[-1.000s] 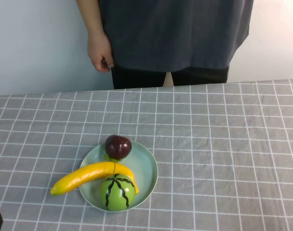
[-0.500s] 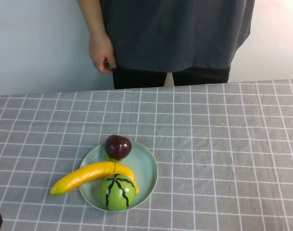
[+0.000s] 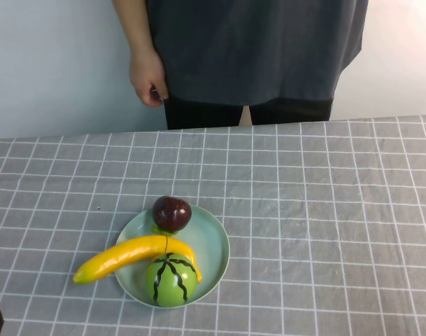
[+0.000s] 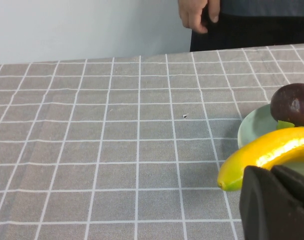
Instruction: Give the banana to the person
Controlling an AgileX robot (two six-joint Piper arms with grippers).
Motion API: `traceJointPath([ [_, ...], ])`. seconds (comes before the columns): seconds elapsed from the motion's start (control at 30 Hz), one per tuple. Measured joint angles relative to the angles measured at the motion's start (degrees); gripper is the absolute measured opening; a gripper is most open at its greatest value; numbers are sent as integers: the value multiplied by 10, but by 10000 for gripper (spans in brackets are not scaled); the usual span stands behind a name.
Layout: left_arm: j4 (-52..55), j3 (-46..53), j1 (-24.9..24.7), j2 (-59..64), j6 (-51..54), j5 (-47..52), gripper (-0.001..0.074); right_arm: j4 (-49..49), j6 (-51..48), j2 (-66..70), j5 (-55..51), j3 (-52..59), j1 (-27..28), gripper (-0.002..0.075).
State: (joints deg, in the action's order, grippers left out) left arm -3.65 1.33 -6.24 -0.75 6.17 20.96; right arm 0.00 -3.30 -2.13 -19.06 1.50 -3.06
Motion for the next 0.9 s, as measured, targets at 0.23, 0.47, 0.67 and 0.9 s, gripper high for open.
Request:
traceJointPath([
  [0.23, -2, 0, 0, 0, 0, 0, -4, 0, 0, 0, 0, 0, 0, -6],
  [0.47, -81, 1, 0, 0, -34, -16, -4, 0, 0, 0, 0, 0, 0, -6],
  [0.67, -176, 1, 0, 0, -89, -55, -4, 0, 0, 0, 0, 0, 0, -6],
  [0.9, -236, 1, 0, 0, -122, -115, -4, 0, 0, 0, 0, 0, 0, -6],
])
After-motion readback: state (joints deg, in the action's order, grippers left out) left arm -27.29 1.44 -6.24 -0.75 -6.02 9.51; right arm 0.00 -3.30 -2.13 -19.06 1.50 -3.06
